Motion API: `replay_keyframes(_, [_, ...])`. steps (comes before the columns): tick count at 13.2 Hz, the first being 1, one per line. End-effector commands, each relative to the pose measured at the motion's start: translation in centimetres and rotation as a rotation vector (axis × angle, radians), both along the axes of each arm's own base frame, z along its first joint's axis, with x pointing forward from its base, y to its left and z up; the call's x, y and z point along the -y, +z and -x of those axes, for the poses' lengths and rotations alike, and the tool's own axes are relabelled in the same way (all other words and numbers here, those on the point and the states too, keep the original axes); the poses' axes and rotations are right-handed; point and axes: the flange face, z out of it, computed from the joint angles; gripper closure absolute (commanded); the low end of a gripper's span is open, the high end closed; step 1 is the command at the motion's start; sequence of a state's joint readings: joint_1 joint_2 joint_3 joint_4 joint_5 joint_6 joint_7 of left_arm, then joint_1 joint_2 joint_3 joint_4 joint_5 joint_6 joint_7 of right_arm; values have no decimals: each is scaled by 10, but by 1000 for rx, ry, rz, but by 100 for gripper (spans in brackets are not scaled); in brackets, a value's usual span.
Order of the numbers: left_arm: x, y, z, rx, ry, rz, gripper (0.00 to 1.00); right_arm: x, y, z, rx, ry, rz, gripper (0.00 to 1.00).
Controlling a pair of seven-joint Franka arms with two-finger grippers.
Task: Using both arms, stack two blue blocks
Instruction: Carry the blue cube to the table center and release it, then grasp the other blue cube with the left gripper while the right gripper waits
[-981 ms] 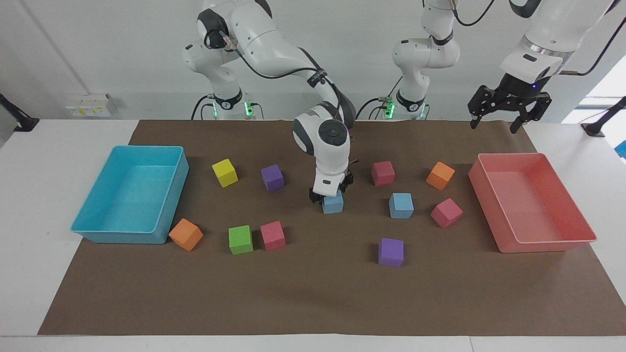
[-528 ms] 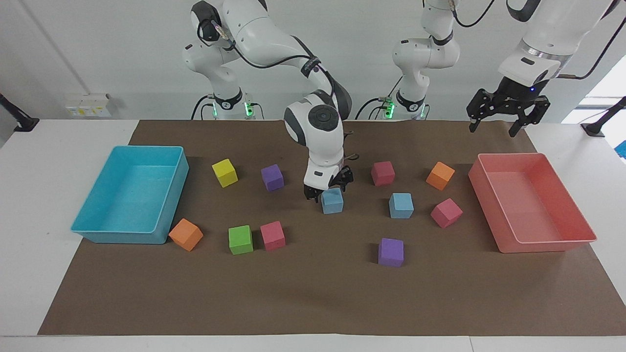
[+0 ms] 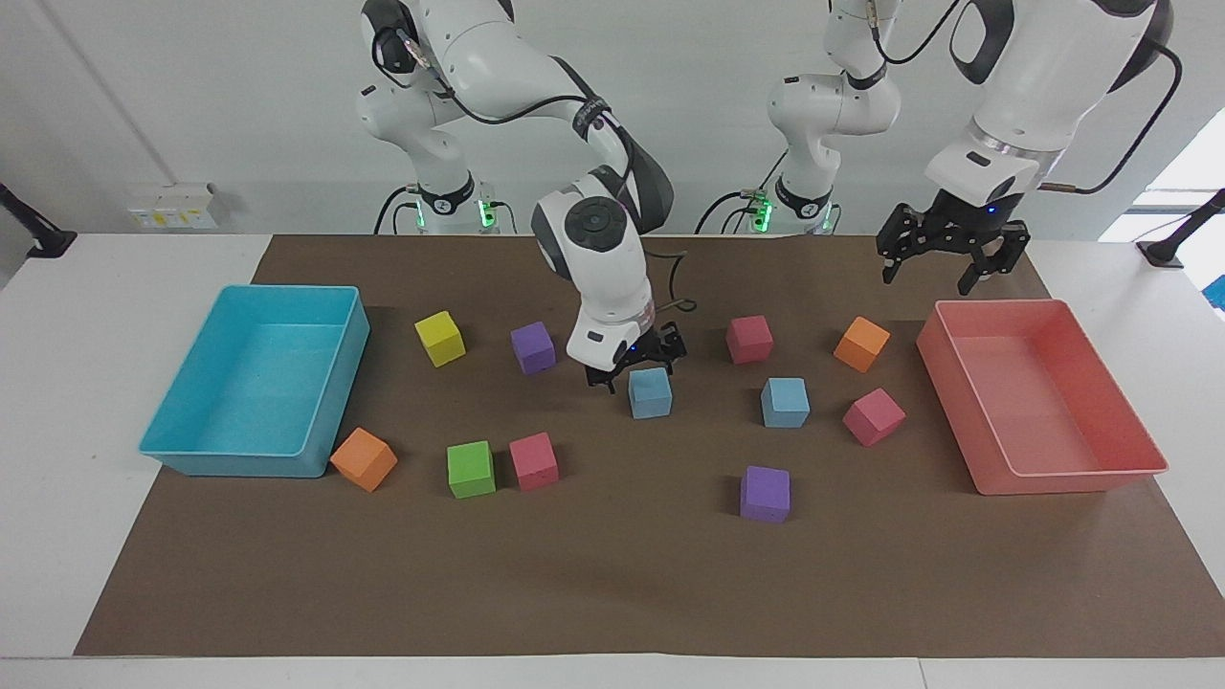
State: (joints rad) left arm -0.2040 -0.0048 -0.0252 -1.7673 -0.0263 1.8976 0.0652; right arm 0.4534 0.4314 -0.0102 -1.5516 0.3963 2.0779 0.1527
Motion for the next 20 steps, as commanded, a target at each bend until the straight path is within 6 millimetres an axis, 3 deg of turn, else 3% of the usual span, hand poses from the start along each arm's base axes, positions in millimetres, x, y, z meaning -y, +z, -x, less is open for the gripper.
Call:
replay_keyframes(1, [0, -31, 2, 20, 24, 7, 0, 18, -10, 3, 15, 103, -60, 8])
replay_keyframes(4, [11, -87, -5, 25, 33, 11, 0, 44, -15, -1, 15, 126, -166, 64])
replay_keyframes(5, [18, -99, -9, 25, 48, 14, 0, 47, -16, -2, 15, 127, -169, 88])
replay_keyframes(6, [24, -117, -14, 16, 58, 14, 0, 47, -17, 1, -6, 99, -202, 100])
replay_keyframes(9, [33, -157, -24, -10, 74, 10, 0, 63, -34, 9, -15, 119, -312, 100])
replay_keyframes(13, [52, -197, -20, -29, 103, 11, 0, 66, -54, 20, -5, 123, -466, 100])
replay_keyframes(15, [51, -201, -15, -31, 103, 10, 0, 61, -69, 27, -24, 73, -506, 100])
replay_keyframes(18, [59, -223, -3, -59, 86, -2, 0, 68, -91, 35, -19, 56, -476, 100])
replay_keyframes(20, [57, -228, 1, -61, 87, -2, 0, 75, -108, 43, -12, 41, -444, 100])
